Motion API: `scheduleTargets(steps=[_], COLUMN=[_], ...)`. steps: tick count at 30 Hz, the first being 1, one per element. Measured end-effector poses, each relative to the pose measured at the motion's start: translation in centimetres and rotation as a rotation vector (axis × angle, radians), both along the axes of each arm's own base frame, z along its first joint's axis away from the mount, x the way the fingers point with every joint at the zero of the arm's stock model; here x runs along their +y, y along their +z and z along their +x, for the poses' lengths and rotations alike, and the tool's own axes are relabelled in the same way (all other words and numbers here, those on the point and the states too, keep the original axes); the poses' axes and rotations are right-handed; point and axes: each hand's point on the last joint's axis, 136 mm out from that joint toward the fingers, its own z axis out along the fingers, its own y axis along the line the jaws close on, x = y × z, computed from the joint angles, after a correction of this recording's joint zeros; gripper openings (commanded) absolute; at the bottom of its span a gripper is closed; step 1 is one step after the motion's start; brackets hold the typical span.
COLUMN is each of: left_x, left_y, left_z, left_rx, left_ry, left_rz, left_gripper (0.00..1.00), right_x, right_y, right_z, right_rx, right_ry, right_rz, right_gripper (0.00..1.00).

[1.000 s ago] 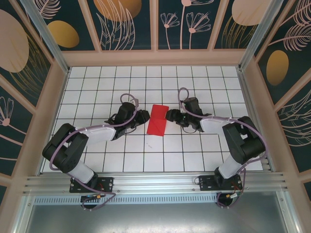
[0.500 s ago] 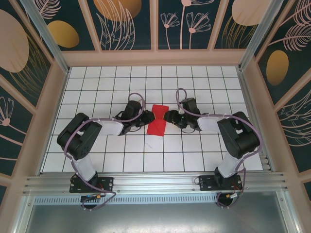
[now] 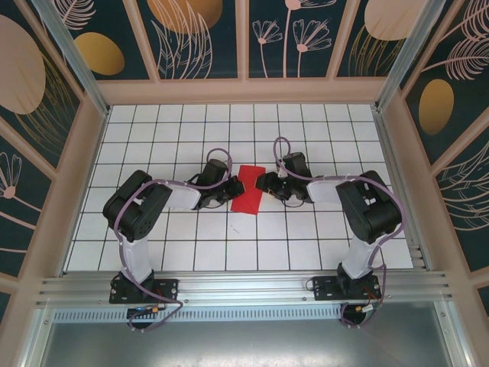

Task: Fold a paper plane with a square sheet of paper (pick it up from the middle)
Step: Fold the triangle a second time at the center of the table, then turn over the paper at the center of the table.

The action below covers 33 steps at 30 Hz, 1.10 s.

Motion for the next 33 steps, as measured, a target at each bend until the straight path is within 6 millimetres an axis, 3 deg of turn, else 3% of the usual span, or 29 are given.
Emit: scheduleTargets(steps=[24,33], left_x=[0.2,0.9], left_y=[0.0,0.0], left_z=[-0.3,-1.2], left_rx=[0.001,0.021], left_ry=[0.008,0.031], left_rz=[-0.020,-0.027], left_gripper=[0.07,0.07], right_x=[1.2,0.9], right_y=[0.4,0.2], right_z=[0.4,0.3], right_rx=[0.017,0.033], right_ry=[0.009,-0.035], right_rz=[0.062,0.060], right_gripper=[0.48,0.52])
